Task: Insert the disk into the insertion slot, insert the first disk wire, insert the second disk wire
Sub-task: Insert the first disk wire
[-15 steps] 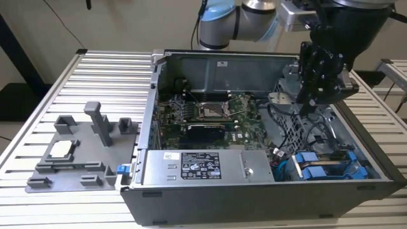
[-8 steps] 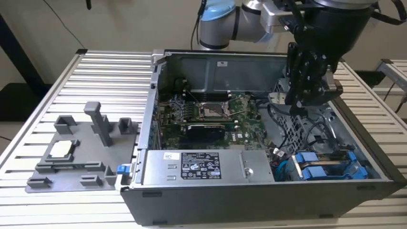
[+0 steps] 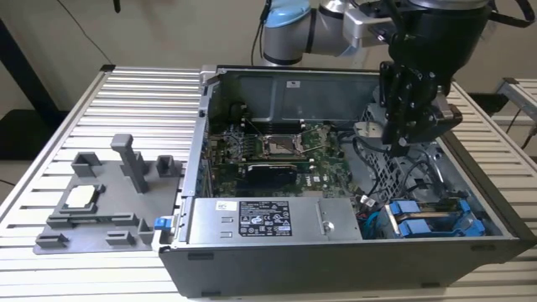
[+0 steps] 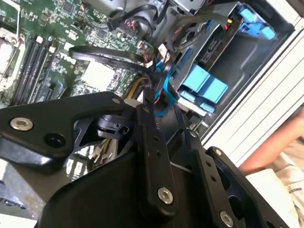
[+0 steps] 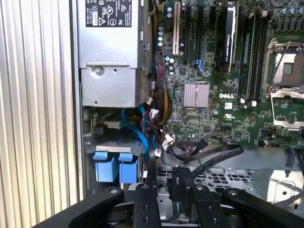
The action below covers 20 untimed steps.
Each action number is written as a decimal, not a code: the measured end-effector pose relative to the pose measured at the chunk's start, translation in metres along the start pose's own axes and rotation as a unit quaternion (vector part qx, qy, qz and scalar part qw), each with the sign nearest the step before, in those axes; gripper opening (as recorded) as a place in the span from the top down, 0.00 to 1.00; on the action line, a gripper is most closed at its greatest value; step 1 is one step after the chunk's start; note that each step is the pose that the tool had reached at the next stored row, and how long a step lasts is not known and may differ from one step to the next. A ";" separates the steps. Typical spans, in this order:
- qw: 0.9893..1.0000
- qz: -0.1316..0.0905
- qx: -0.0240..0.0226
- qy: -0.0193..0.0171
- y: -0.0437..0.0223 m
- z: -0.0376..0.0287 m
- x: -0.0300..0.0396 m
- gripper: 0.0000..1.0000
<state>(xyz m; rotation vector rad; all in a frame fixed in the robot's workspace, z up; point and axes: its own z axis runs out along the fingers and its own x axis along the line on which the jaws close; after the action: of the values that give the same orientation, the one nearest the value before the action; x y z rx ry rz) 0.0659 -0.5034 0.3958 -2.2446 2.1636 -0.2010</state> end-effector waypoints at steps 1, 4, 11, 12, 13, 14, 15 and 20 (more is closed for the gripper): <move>1.000 -0.007 0.003 0.000 0.0000 0.0004 -0.0001 0.67; 1.000 -0.028 0.007 0.004 0.0000 0.0011 -0.0002 0.67; 0.997 -0.069 0.021 0.010 0.0004 0.0048 -0.0040 0.67; 0.997 -0.074 0.023 0.010 0.0004 0.0054 -0.0047 0.67; 0.997 -0.079 0.025 0.012 0.0004 0.0059 -0.0054 0.67; 0.996 -0.083 0.026 0.014 0.0005 0.0064 -0.0063 0.67; 0.996 -0.087 0.026 0.017 0.0005 0.0069 -0.0073 0.67; 0.994 -0.097 0.024 0.044 0.0004 0.0081 -0.0122 0.67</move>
<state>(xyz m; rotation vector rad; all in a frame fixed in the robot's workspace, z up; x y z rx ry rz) 0.0659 -0.4920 0.3868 -2.4620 1.9526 -0.3574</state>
